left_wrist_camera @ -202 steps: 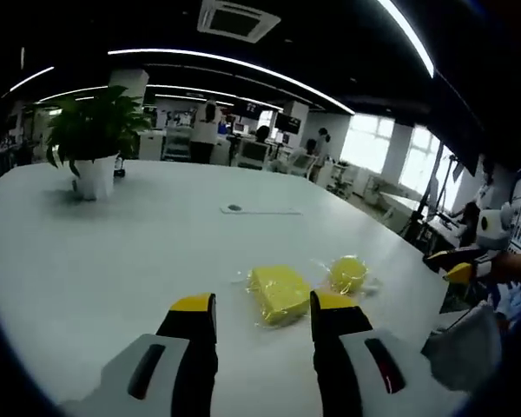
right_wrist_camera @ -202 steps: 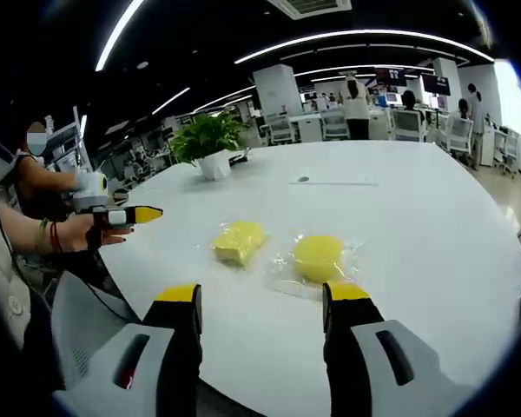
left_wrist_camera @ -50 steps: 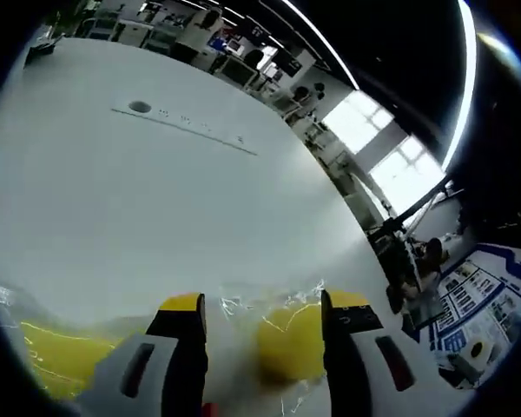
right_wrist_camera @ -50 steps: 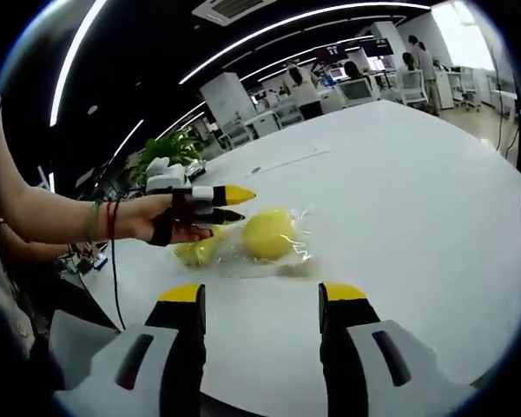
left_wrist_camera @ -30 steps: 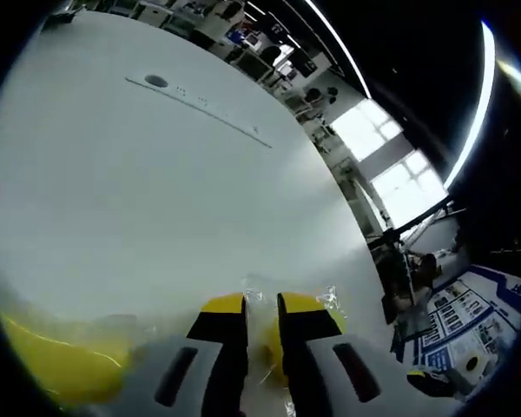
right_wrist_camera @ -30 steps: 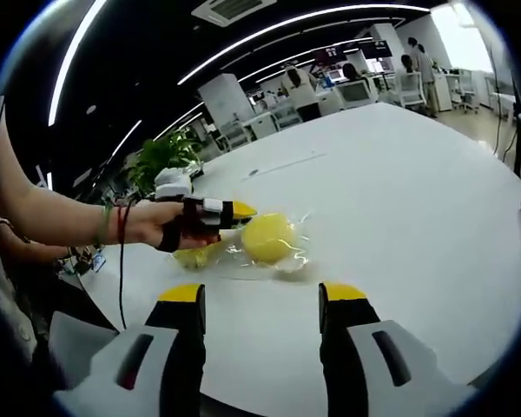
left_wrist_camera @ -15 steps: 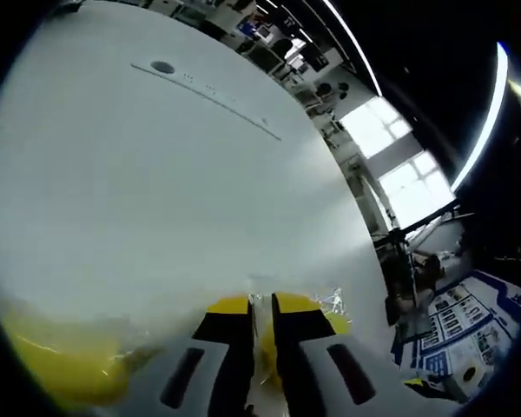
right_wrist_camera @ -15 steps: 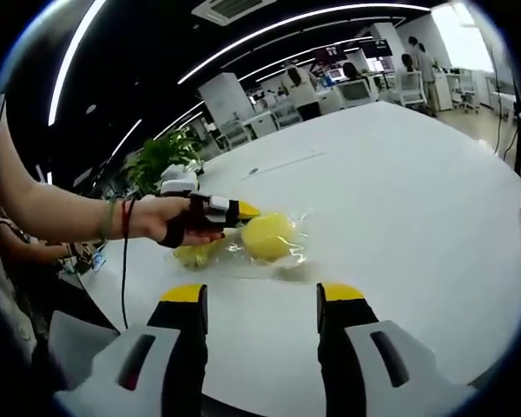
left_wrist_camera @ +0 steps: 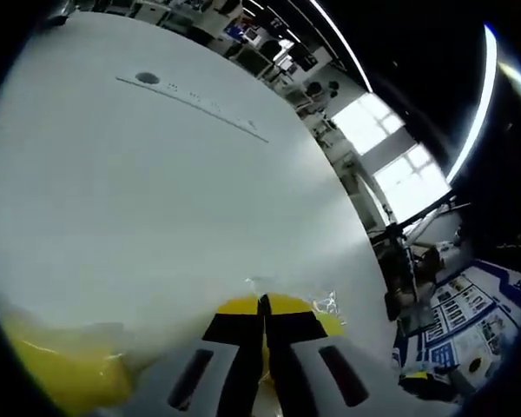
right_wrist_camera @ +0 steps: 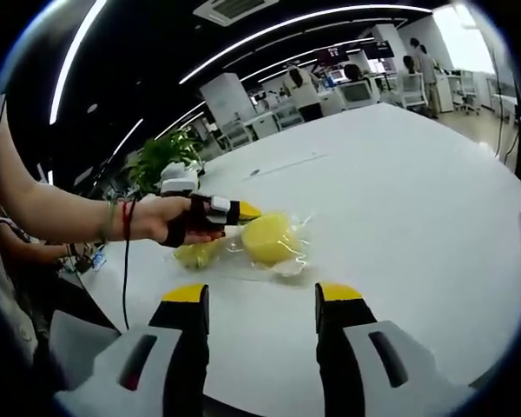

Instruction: Compare the silicone blocks by pressing each to a similar depth, holding the contact briefly, and releasing to observe deformation and rebound differences across the visible hardness samples.

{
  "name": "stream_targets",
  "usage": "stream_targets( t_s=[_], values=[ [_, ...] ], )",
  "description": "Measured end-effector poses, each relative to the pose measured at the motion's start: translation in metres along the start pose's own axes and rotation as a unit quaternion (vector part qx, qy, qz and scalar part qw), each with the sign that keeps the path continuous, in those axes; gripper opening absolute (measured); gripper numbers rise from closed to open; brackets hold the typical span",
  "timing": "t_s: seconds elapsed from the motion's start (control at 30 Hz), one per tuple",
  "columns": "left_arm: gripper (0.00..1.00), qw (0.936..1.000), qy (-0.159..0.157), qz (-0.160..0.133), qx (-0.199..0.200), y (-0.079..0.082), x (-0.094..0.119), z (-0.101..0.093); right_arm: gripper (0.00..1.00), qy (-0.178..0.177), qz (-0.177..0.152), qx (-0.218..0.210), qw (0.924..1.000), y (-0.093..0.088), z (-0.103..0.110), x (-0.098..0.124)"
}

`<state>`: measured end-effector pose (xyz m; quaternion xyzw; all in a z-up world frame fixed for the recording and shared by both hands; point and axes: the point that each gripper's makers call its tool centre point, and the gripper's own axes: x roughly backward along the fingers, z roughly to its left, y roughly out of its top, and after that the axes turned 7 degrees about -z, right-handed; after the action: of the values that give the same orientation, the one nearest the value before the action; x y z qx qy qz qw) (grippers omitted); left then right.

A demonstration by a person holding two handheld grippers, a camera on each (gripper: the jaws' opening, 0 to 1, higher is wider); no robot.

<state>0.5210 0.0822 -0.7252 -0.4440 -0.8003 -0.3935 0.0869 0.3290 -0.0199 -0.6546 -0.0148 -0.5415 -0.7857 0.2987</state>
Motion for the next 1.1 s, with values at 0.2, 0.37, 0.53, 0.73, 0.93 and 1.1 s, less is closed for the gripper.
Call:
stream_targets(
  t_s=[0.2,0.37,0.53,0.73,0.93,1.1],
  values=[
    [0.0,0.9998,-0.007,-0.007,0.018,0.002,0.007,-0.003,0.44,0.004,0.0,0.007,1.0,0.002,0.005,0.0],
    [0.0,0.9996,-0.018,-0.015,0.012,0.004,0.017,-0.01,0.44,0.009,-0.001,0.011,0.9999,0.005,0.01,-0.001],
    [0.0,0.9994,-0.026,-0.021,0.002,0.004,0.024,-0.02,0.43,0.014,-0.001,0.016,0.9998,0.007,0.014,-0.001],
    [0.0,0.9987,-0.039,-0.018,-0.03,0.003,0.033,-0.032,0.43,0.019,-0.002,0.023,0.9995,0.011,0.019,0.0],
    [0.0,0.998,-0.045,-0.023,-0.037,0.002,0.044,-0.038,0.43,0.025,-0.004,0.032,0.9992,0.015,0.026,0.001],
    [0.0,0.9975,-0.05,-0.028,-0.042,0.002,0.056,-0.042,0.43,0.03,-0.005,0.038,0.9988,0.017,0.031,0.003]
  ],
)
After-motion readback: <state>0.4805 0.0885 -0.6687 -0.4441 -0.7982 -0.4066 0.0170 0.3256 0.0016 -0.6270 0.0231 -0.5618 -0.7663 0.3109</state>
